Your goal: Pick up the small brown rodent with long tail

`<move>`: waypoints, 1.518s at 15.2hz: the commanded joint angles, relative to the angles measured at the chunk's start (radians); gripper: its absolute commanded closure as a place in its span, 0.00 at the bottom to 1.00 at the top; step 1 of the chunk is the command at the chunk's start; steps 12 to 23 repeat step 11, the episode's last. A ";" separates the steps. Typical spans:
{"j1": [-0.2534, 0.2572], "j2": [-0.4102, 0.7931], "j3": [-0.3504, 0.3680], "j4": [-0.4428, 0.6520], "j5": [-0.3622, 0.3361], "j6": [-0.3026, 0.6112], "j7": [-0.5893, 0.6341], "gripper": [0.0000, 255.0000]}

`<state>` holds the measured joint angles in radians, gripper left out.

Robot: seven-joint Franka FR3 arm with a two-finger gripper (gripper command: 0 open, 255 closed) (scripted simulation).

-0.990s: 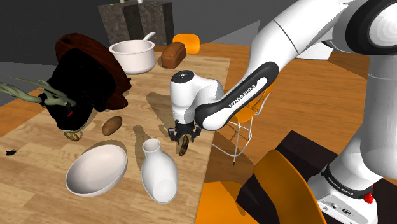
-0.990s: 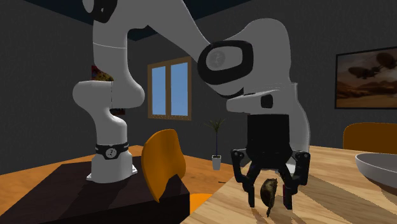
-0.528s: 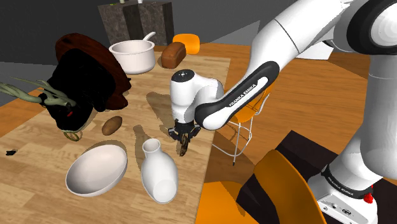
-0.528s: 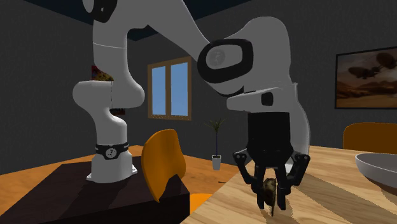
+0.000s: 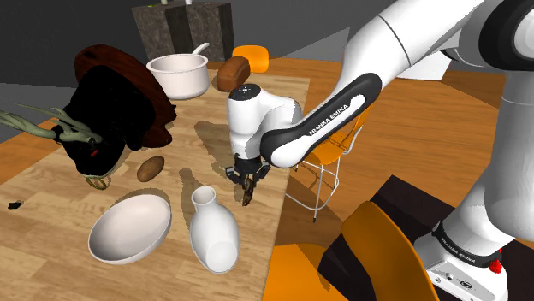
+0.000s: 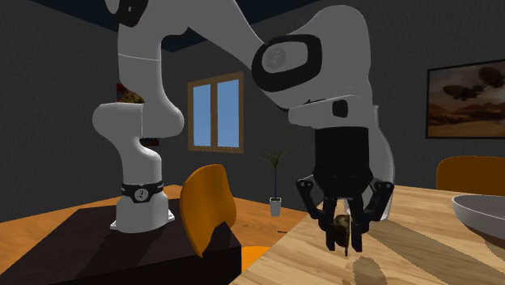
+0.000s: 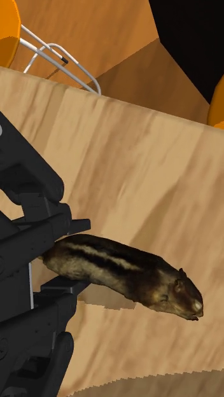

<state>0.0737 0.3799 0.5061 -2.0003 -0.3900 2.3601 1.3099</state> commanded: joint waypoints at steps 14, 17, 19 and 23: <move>-0.026 -0.087 0.036 0.030 0.076 -0.102 -0.056 1.00; -0.026 -0.087 0.036 0.030 0.076 -0.102 -0.056 1.00; -0.026 -0.087 0.036 0.030 0.076 -0.102 -0.056 1.00; -0.026 -0.087 0.036 0.030 0.076 -0.102 -0.056 1.00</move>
